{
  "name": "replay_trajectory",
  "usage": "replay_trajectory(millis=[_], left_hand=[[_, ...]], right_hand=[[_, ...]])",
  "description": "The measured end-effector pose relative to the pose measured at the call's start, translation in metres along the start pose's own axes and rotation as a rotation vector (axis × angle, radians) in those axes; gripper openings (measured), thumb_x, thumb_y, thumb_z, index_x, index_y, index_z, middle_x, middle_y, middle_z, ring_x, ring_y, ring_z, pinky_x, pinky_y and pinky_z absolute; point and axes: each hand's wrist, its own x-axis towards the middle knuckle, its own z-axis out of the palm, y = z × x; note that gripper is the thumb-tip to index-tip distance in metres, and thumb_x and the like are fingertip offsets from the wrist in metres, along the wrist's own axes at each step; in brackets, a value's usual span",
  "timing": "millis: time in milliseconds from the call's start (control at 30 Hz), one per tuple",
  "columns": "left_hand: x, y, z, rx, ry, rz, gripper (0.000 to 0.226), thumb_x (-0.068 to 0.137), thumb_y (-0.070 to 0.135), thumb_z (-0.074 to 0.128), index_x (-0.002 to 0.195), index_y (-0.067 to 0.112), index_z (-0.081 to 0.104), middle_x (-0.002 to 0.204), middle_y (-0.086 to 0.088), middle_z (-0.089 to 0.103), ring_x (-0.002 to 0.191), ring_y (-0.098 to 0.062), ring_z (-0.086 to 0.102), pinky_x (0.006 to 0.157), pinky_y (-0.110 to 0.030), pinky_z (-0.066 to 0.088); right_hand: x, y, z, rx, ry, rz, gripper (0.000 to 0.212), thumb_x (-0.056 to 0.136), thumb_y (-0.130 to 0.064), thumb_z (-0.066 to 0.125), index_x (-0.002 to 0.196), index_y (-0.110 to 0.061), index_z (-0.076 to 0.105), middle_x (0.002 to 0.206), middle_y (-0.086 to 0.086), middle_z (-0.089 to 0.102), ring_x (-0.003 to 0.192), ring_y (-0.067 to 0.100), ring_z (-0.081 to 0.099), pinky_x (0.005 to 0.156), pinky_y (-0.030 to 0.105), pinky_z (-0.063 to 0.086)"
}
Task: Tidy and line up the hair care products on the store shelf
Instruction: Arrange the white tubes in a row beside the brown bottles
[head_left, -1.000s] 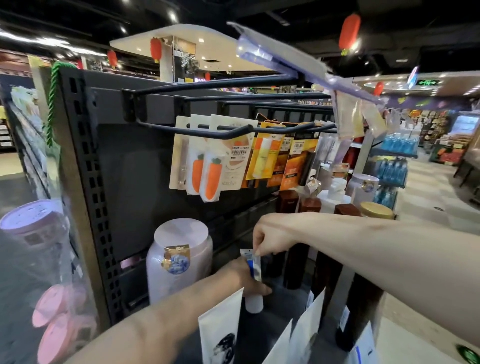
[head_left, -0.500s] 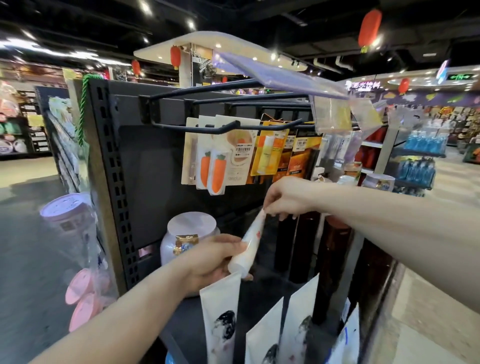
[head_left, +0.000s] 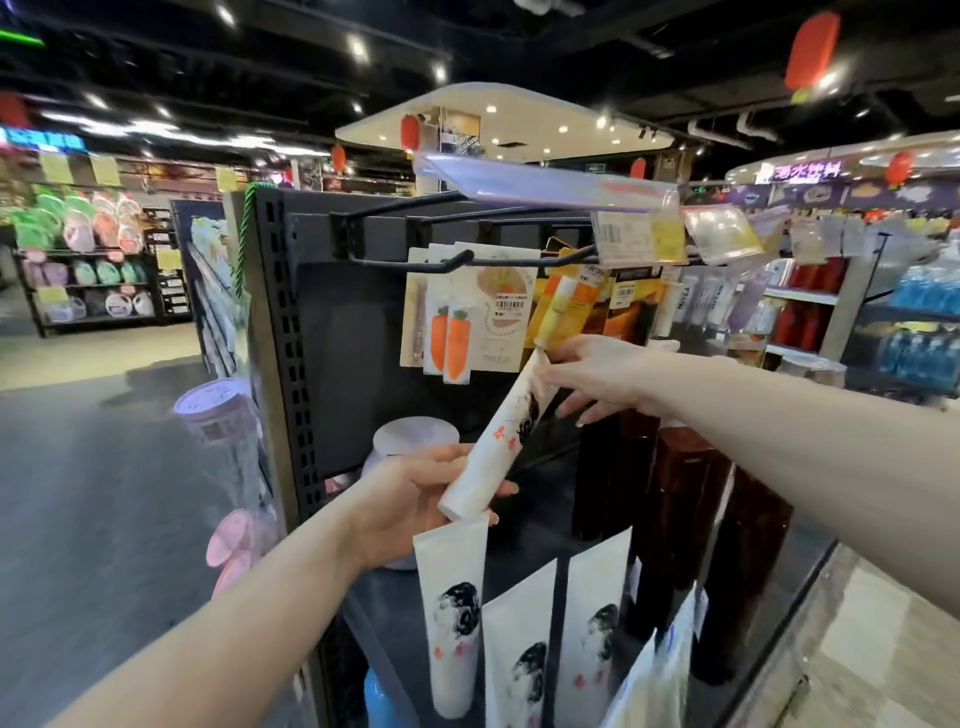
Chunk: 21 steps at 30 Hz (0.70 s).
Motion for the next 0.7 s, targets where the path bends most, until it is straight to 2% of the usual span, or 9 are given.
replay_trajectory(millis=[100,233,333,400,433,533,600,700], left_hand=[[-0.002,-0.002,0.002,0.017,-0.014,-0.014,0.039,0.082,0.009,0.053,0.121,0.009,0.054,0.107,-0.022,0.065,0.071,-0.028,0.067,0.064,-0.034,0.056],[-0.005,-0.004,0.005,0.079,-0.004,-0.051,0.034,0.084,0.006,0.052,0.117,0.012,0.06,0.113,-0.017,0.063,0.09,-0.029,0.066,0.067,-0.032,0.057],[-0.004,-0.004,0.004,0.136,0.092,-0.027,0.028,0.086,0.006,0.052,0.11,0.013,0.065,0.105,-0.011,0.066,0.089,-0.022,0.062,0.085,-0.037,0.05],[-0.005,-0.004,0.004,0.221,0.268,0.022,0.023,0.088,0.01,0.053,0.106,0.011,0.067,0.106,-0.011,0.067,0.09,-0.022,0.061,0.097,-0.043,0.043],[-0.006,-0.003,0.005,0.271,0.367,0.054,0.02,0.09,0.013,0.053,0.103,0.011,0.068,0.107,-0.011,0.067,0.092,-0.022,0.061,0.096,-0.042,0.043],[-0.018,0.0,0.015,0.493,0.553,0.141,0.016,0.091,0.025,0.055,0.091,0.014,0.068,0.094,-0.006,0.067,0.085,-0.017,0.061,0.077,-0.032,0.045],[-0.03,0.001,0.026,0.678,0.564,0.173,0.022,0.089,0.032,0.056,0.09,0.014,0.068,0.088,-0.003,0.068,0.08,-0.013,0.061,0.074,-0.027,0.047],[-0.048,-0.002,0.04,0.838,0.519,0.16,0.027,0.083,0.042,0.061,0.089,0.017,0.07,0.088,-0.005,0.071,0.082,-0.013,0.064,0.079,-0.025,0.049]], right_hand=[[0.001,0.001,0.003,-0.003,-0.004,0.004,0.039,0.093,-0.032,0.052,0.128,-0.018,0.044,0.106,0.006,0.06,0.094,0.02,0.063,0.072,0.03,0.057],[-0.001,0.001,-0.004,0.041,-0.049,-0.047,0.029,0.087,-0.028,0.063,0.111,-0.015,0.053,0.099,0.009,0.066,0.089,0.021,0.067,0.075,0.032,0.058],[-0.006,0.002,-0.01,0.045,-0.085,-0.083,0.026,0.085,-0.026,0.066,0.106,-0.011,0.06,0.101,0.01,0.067,0.092,0.02,0.067,0.078,0.031,0.057],[-0.009,0.002,-0.01,-0.02,-0.058,-0.129,0.022,0.084,-0.027,0.067,0.096,-0.009,0.067,0.097,0.009,0.067,0.087,0.018,0.067,0.077,0.03,0.058],[-0.01,0.002,-0.01,-0.058,-0.05,-0.151,0.02,0.083,-0.028,0.068,0.09,-0.009,0.068,0.093,0.008,0.067,0.084,0.017,0.067,0.077,0.031,0.058],[-0.018,0.0,-0.007,-0.158,-0.078,-0.194,0.014,0.082,-0.026,0.068,0.081,-0.013,0.068,0.084,0.004,0.066,0.076,0.013,0.067,0.069,0.026,0.059],[-0.023,0.0,-0.001,-0.221,-0.114,-0.228,0.012,0.082,-0.025,0.069,0.081,-0.014,0.068,0.085,0.004,0.067,0.077,0.013,0.066,0.068,0.025,0.058],[-0.03,-0.003,0.01,-0.481,-0.134,-0.369,0.014,0.08,-0.032,0.07,0.081,-0.018,0.068,0.078,-0.009,0.064,0.068,0.001,0.06,0.06,0.01,0.048]])
